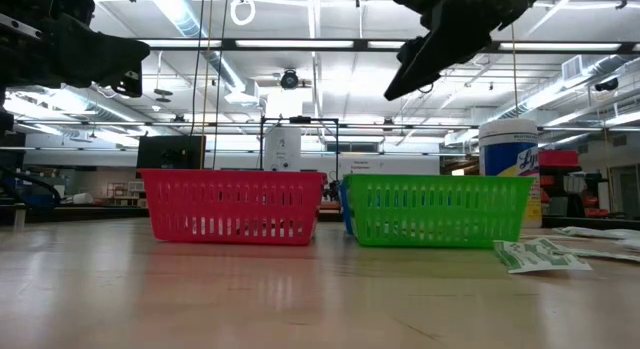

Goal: Pick & Place First Aid Supplies
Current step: Put the green bandage pack into the green bin

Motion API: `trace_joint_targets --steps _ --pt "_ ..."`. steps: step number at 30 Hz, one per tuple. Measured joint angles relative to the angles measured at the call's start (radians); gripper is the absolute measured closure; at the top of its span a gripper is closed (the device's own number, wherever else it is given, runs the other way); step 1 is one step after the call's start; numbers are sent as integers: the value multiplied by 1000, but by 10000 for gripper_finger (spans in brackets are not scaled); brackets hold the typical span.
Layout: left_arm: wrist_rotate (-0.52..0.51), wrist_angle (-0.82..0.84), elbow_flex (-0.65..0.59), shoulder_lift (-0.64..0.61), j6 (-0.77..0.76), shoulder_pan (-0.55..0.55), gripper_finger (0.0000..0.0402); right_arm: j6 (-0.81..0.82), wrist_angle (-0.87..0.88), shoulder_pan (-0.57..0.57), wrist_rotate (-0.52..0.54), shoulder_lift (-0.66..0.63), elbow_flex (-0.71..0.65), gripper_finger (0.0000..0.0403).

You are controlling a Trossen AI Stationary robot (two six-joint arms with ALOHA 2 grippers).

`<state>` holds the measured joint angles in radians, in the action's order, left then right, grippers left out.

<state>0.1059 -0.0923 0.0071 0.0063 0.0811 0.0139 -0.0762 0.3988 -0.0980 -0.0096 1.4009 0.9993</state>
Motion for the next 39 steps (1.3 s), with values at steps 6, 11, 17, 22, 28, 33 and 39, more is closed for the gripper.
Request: trace_joint_targets --steps 6,11,17,22,28,33,39 --pt "0 0 0 0 0 0 376 8 95 89 6 -51 0 135" --pt "0 0 0 0 0 0 376 12 135 138 5 -98 -48 136" --pt "0 0 0 0 0 0 376 19 151 178 57 -209 -167 136" --pt "0 0 0 0 0 0 376 106 152 196 40 -260 -273 136" --pt "0 0 0 0 0 0 376 187 158 196 -38 -255 -385 136" --pt "0 0 0 0 0 0 376 225 157 196 -73 -255 -437 136" --pt "0 0 0 0 0 0 376 248 156 196 -82 -254 -460 136"
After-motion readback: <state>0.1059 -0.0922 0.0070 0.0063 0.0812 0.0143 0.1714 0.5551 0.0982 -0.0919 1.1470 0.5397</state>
